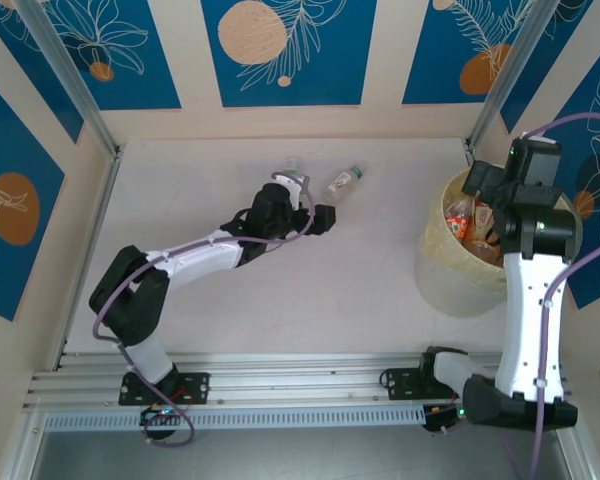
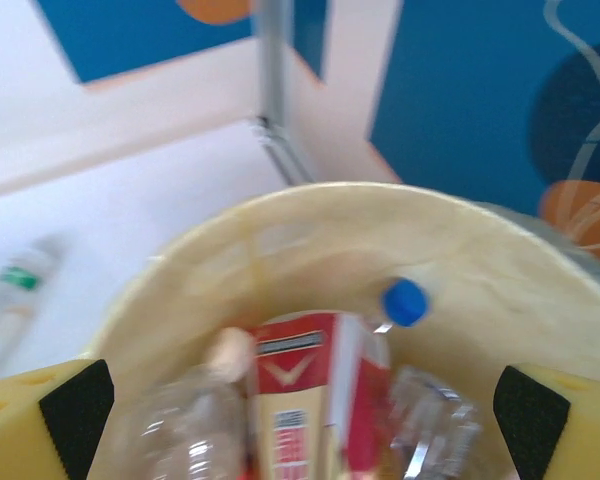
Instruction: Put the plastic bottles in the bin
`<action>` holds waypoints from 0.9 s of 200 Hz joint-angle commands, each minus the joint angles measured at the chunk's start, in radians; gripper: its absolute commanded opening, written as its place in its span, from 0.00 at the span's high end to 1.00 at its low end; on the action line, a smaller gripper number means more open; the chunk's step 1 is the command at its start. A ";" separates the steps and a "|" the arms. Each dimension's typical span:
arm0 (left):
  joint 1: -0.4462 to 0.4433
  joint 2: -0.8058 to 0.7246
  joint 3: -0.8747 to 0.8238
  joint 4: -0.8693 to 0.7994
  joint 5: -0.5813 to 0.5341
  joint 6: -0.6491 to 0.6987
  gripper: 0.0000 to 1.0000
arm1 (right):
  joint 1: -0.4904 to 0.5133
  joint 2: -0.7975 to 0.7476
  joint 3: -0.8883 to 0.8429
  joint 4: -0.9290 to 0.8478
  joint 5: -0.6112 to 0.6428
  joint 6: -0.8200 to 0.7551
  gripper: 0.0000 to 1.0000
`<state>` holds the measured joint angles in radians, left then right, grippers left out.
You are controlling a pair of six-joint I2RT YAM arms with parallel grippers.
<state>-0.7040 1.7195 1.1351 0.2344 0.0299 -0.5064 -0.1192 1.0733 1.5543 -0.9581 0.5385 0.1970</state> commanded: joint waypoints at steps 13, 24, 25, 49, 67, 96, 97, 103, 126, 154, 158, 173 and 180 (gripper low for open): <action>0.076 0.078 0.086 -0.121 -0.037 -0.089 0.00 | 0.043 -0.130 -0.135 0.204 -0.321 0.139 0.01; 0.089 0.101 0.112 -0.157 -0.046 -0.092 0.00 | 0.054 -0.166 -0.176 0.247 -0.390 0.175 0.01; 0.090 0.103 0.114 -0.159 -0.046 -0.092 0.00 | 0.055 -0.169 -0.180 0.250 -0.396 0.178 0.01; 0.101 0.127 0.126 -0.182 -0.058 -0.065 0.00 | 0.091 -0.240 -0.263 0.351 -0.553 0.245 0.01; 0.112 0.134 0.132 -0.220 -0.058 -0.064 0.00 | 0.123 -0.281 -0.336 0.441 -0.664 0.292 0.01; 0.143 0.154 0.131 -0.257 -0.050 -0.082 0.00 | 0.199 -0.296 -0.418 0.547 -0.752 0.335 0.01; 0.145 0.155 0.132 -0.257 -0.050 -0.081 0.00 | 0.203 -0.295 -0.420 0.551 -0.753 0.335 0.01; 0.152 0.163 0.133 -0.258 -0.047 -0.076 0.00 | 0.224 -0.292 -0.437 0.570 -0.756 0.333 0.01; 0.174 0.213 0.199 -0.336 -0.060 -0.052 0.00 | 0.311 -0.277 -0.478 0.625 -0.685 0.359 0.01; 0.176 0.318 0.362 -0.493 -0.095 -0.008 0.00 | 0.386 -0.262 -0.510 0.716 -0.608 0.505 0.01; 0.177 0.332 0.385 -0.506 -0.100 0.000 0.00 | 0.399 -0.260 -0.515 0.728 -0.613 0.508 0.00; 0.178 0.392 0.474 -0.567 -0.170 0.039 0.00 | 0.435 -0.247 -0.511 0.729 -0.588 0.498 0.01; 0.177 0.421 0.515 -0.591 -0.215 0.064 0.00 | 0.449 -0.240 -0.508 0.720 -0.570 0.488 0.00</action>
<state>-0.5312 2.0666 1.5253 -0.2115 -0.0658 -0.5251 0.2867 0.8242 1.0458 -0.3119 -0.0925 0.6399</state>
